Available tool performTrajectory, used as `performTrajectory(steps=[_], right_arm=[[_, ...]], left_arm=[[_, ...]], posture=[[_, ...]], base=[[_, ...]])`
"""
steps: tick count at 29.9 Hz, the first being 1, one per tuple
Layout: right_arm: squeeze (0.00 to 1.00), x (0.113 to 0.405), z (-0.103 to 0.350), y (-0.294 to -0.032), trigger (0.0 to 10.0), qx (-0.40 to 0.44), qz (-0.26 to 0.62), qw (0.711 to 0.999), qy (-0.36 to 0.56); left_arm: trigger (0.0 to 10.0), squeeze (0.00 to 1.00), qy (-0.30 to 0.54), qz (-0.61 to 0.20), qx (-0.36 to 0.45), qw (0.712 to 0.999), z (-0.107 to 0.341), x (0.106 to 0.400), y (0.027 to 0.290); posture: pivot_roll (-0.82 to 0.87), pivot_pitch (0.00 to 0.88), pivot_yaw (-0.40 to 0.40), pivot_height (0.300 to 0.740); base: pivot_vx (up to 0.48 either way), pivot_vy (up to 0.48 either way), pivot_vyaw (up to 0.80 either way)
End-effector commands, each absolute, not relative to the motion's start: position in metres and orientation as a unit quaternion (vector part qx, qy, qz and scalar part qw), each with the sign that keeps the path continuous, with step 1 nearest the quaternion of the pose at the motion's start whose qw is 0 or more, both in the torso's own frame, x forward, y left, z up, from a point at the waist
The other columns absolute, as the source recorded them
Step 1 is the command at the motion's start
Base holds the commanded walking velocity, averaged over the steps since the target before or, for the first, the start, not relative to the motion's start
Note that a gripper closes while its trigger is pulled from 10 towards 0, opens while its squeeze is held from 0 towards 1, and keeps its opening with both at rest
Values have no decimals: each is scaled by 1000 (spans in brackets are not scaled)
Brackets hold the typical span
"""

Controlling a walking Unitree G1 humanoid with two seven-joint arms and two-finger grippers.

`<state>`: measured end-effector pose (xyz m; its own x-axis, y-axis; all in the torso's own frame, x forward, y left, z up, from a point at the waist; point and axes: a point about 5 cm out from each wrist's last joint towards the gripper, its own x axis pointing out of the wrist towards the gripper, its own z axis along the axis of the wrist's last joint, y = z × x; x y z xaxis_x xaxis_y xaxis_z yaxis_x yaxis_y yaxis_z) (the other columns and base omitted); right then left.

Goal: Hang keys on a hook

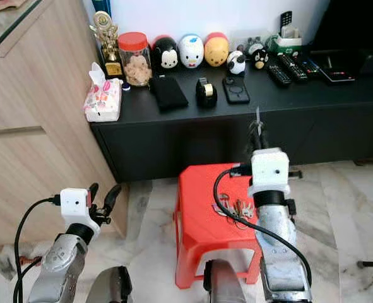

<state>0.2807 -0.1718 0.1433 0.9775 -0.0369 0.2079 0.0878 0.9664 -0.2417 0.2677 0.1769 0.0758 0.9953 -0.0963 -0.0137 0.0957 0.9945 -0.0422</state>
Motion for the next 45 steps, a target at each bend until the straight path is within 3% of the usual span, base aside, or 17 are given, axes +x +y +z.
performTrajectory(steps=[1,9,45], right_arm=[[0,280,140,-173,10000,-117,-30,989,-87],[0,283,137,-172,10000,-115,-14,991,-70],[0,285,124,-170,10000,-84,6,996,-17]], left_arm=[[10000,0,13,-49,-26,998,73,267,177],[10000,0,14,-49,-29,998,72,266,177],[10000,0,10,-51,-32,998,73,267,177]], posture=[[-133,76,-8,601],[-132,77,-10,601],[-130,80,-9,601]], base=[[0,0,0],[0,0,0],[-294,0,0]])
